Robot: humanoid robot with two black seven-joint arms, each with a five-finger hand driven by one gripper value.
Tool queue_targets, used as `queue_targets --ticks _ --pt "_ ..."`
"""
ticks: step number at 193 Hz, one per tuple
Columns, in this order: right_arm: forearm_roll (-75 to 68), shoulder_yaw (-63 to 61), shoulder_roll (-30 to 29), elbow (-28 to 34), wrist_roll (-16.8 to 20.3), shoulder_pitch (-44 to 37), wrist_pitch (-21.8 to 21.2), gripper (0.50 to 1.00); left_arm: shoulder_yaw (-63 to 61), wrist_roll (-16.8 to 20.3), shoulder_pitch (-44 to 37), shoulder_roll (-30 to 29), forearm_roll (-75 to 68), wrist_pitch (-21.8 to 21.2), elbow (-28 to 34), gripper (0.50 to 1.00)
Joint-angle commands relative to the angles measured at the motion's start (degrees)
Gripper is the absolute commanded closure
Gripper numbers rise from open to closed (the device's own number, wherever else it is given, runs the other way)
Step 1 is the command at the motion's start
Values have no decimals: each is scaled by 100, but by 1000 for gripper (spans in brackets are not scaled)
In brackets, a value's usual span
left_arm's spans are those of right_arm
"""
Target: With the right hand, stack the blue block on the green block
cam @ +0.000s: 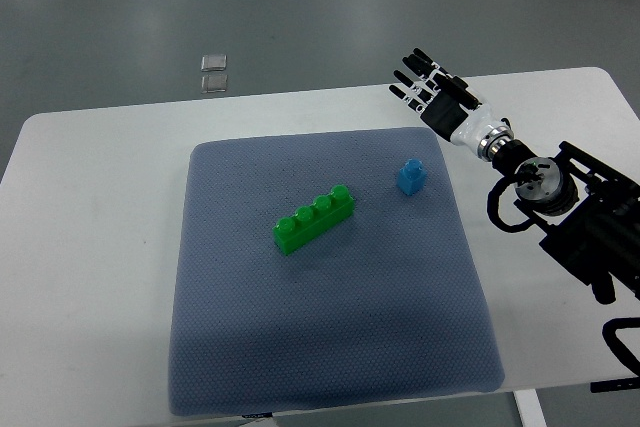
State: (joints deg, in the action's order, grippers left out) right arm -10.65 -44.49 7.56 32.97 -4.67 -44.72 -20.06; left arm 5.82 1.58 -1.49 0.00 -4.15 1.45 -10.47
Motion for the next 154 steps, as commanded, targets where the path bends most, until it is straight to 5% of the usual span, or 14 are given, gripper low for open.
queue_targets --ticks 1,108,154 --pt "1 -7 0 -1 10 7 -7 572 -2 0 0 0 2 -4 1 500" --pt "845 195 97 17 107 -661 -139 572 -37 9 61 0 -7 -4 177 500" --pt "2234 696 563 -9 344 -1452 -754 572 -46 9 61 0 -7 -4 177 500"
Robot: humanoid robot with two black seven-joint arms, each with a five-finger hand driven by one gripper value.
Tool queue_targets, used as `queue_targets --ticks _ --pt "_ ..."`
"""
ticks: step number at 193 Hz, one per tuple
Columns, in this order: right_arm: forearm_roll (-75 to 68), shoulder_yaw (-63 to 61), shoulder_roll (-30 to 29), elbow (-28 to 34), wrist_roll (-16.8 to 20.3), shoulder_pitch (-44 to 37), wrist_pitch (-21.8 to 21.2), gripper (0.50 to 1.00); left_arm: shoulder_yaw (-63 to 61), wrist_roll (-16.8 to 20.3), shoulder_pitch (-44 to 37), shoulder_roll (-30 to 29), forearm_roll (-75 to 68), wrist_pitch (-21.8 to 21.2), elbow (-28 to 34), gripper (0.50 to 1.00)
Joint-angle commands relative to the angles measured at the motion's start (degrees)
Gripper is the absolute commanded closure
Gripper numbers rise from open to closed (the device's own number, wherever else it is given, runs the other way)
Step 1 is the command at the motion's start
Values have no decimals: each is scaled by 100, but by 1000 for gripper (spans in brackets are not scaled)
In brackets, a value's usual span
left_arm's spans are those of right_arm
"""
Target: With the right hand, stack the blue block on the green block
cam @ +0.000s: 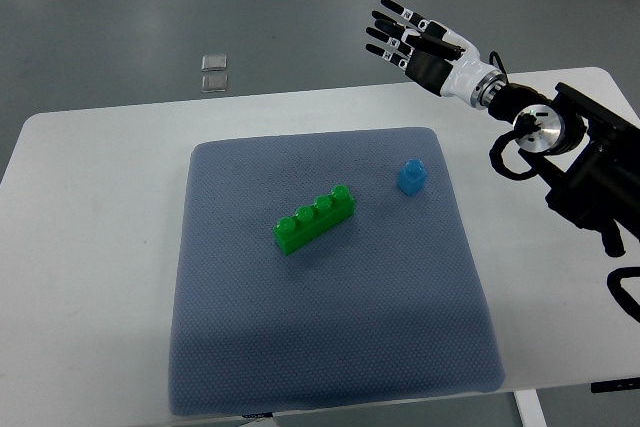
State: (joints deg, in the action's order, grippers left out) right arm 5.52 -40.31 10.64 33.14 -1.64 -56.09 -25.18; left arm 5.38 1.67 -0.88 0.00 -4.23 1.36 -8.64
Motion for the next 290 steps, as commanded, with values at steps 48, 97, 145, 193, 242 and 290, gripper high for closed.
queue_targets --ticks 48,97,145,193,242,290 --pt "2031 999 640 -10 50 -1439 -593 572 -11 0 0 0 1 -4 2 500" --pt "3376 2001 904 34 59 -2257 -954 572 -11 0 0 0 1 4 2 500" --pt "4308 2616 1186 148 94 -2978 -982 572 -11 0 0 0 1 4 2 500" --pt "5126 5051 1309 746 -11 -4217 -982 572 -11 0 0 0 1 -5 2 500" --pt "5082 7380 1379 2187 -389 -5790 -982 572 -11 0 0 0 1 4 2 500" --pt "4520 7802 1801 3664 -354 -6458 -982 572 -11 0 0 0 1 -4 2 500"
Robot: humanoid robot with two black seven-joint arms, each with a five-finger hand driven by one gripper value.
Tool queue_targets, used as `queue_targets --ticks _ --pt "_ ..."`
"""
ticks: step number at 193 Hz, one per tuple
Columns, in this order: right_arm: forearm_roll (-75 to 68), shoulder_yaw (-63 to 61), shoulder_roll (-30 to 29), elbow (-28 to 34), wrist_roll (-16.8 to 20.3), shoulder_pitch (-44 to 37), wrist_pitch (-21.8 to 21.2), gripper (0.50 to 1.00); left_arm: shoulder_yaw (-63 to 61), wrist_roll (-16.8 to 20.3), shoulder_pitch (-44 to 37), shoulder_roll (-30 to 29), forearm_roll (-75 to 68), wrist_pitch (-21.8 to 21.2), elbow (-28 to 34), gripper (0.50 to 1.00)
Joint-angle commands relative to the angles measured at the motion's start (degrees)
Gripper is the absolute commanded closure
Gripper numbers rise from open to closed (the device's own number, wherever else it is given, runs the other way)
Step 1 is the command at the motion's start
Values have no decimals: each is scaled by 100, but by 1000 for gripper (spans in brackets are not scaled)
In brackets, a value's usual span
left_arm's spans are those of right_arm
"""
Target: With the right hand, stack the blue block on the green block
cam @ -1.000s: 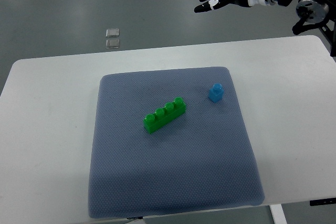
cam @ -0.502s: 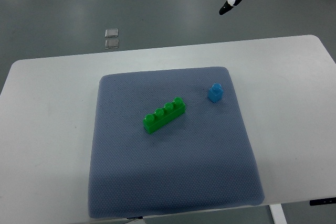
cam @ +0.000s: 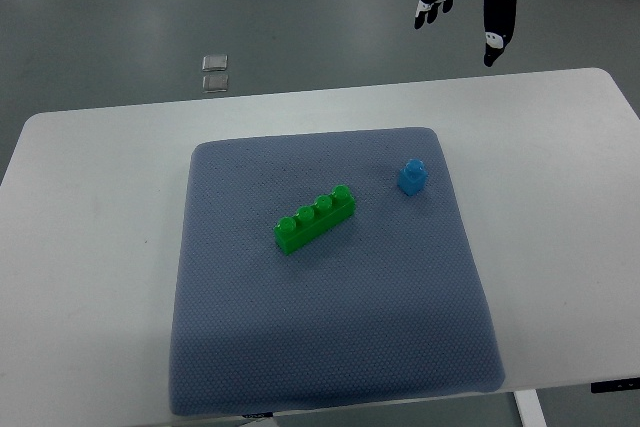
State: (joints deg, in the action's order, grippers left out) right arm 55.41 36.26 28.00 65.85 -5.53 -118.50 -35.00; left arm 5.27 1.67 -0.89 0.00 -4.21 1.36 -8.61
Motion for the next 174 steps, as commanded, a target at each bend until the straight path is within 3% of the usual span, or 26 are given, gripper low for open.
queue_targets --ticks 1,23,49,114,174 --pt "-469 144 65 393 35 -217 0 572 1 0 1 0 0 -5 0 500" --pt "-1453 355 48 411 61 -235 0 572 1 0 1 0 0 4 0 500" --pt "-1674 443 4 411 61 11 2 572 1 0 1 0 0 4 0 500" --pt "-1682 461 -233 209 272 1233 1777 572 1 0 1 0 0 -4 0 500" --pt "-1647 347 -655 -213 307 2015 2120 572 1 0 1 0 0 -5 0 500"
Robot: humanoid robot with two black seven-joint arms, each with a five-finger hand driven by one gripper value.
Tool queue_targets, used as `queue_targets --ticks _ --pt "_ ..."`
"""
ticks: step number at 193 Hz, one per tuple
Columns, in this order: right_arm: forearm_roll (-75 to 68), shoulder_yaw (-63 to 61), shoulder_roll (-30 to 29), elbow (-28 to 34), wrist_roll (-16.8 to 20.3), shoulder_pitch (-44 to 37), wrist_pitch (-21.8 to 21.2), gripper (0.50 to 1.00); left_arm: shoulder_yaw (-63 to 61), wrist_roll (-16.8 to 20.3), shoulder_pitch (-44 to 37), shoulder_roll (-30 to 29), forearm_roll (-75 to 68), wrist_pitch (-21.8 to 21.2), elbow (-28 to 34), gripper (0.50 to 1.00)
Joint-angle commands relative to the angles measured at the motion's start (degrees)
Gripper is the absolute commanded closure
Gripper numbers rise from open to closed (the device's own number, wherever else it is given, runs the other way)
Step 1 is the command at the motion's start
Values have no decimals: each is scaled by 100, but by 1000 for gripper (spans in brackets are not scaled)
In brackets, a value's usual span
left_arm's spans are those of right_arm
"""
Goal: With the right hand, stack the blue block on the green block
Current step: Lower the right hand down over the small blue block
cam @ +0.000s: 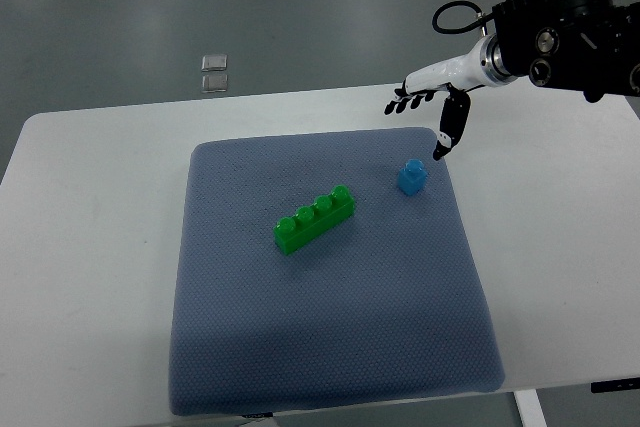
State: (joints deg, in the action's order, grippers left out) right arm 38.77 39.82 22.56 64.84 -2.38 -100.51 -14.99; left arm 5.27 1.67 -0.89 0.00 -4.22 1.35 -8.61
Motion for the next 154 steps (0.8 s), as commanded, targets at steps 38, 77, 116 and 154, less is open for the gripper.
queue_targets --ticks 38,77,116,154 --pt "87 -9 -340 -367 -8 629 409 572 0 0 1 0 0 -3 0 500" --pt "342 -9 -551 -560 -8 981 699 574 0 0 1 0 0 5 0 500" --pt "544 0 -586 -675 -17 1245 989 576 0 0 1 0 0 5 0 500" --pt "570 0 -595 -833 -17 1376 1112 581 0 0 1 0 0 -3 0 500"
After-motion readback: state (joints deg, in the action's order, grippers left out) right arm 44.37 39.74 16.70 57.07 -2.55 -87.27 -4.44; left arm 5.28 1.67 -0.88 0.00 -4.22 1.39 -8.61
